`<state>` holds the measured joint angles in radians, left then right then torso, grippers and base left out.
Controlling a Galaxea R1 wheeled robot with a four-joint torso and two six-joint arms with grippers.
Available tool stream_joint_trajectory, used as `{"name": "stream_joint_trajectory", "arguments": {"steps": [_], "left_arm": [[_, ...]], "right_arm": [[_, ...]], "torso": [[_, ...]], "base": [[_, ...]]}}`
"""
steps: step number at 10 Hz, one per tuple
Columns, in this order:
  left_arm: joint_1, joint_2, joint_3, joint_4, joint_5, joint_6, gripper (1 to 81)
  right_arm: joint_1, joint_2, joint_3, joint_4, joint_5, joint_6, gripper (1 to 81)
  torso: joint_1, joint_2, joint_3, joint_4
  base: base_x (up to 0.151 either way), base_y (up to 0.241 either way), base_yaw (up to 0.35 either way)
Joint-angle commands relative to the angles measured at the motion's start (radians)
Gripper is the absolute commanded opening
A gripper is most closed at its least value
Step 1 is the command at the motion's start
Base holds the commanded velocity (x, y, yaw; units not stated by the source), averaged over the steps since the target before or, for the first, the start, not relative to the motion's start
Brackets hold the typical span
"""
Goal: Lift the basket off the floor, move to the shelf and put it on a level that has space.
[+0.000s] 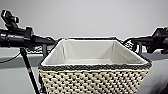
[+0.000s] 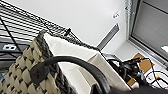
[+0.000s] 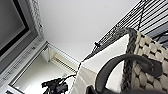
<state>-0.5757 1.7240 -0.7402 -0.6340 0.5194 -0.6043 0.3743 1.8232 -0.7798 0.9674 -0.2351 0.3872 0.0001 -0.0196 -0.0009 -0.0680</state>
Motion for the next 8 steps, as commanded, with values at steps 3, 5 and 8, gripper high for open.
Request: {"name": "stream_joint_trajectory", "arguments": {"steps": [3,5,8], "left_arm": [[-0.189,0.056,-0.1,-0.059,0.021,0.004,1.0],[-0.218,0.078,-0.149,-0.088,0.021,0.003,1.0],[-0.247,0.125,-0.217,-0.104,0.022,0.003,1.0]], "right_arm": [[0.22,0.044,-0.099,0.004,-0.019,0.057,1.0],[0.266,0.067,-0.139,-0.001,-0.039,0.087,1.0],[0.32,0.101,-0.208,-0.006,-0.081,0.111,1.0]], "torso": [[0.0,0.0,0.0,0.0],[0.0,0.0,0.0,0.0],[0.0,0.0,0.0,0.0]], "base": [[0.0,0.0,0.0],[0.0,0.0,0.0],[0.0,0.0,0.0]]}}
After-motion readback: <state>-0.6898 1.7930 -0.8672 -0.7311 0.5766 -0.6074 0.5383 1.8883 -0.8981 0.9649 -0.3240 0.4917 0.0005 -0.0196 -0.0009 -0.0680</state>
